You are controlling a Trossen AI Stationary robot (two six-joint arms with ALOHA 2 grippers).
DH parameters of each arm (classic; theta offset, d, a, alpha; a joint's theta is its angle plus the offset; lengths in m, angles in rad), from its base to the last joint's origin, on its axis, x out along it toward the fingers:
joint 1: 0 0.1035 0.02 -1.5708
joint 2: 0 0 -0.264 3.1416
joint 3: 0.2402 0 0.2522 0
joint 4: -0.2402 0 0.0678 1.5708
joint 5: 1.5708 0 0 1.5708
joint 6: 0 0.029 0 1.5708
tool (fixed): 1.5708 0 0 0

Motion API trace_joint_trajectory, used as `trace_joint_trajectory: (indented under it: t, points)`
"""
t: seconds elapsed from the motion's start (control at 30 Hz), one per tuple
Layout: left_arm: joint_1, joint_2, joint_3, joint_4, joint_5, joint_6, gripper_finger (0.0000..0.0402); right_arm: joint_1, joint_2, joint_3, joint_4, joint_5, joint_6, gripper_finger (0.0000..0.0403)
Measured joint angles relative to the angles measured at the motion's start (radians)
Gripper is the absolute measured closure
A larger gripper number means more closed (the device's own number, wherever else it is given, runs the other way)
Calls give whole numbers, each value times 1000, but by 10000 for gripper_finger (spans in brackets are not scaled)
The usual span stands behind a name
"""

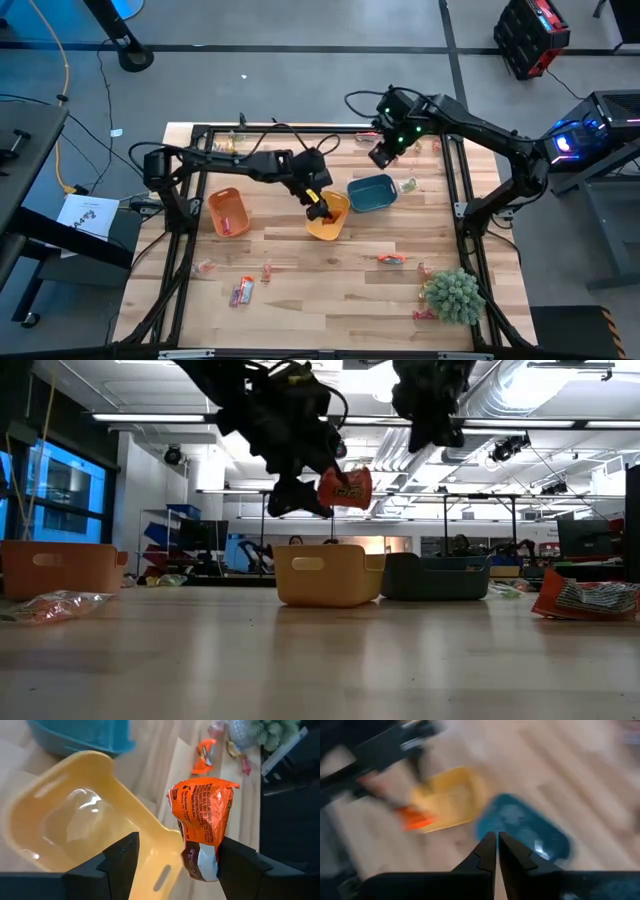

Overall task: Sort candy
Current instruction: Put the orange chocolate into the yellow bin

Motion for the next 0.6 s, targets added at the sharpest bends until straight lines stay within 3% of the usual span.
trace_joint_trajectory:
  t: [0.17, 0.37, 0.6]
  points:
    - [15, -16, 1, 22, -47, 9, 175, 150, 0, 0, 82, -41, 16, 390]
    - [13, -36, 0, -10, -46, 28, 175, 321, 20, 0, 154, 162, 65, 402]
    - [12, -59, 1, -12, -28, 46, 175, 399, 101, 1, 182, 200, 77, 403]
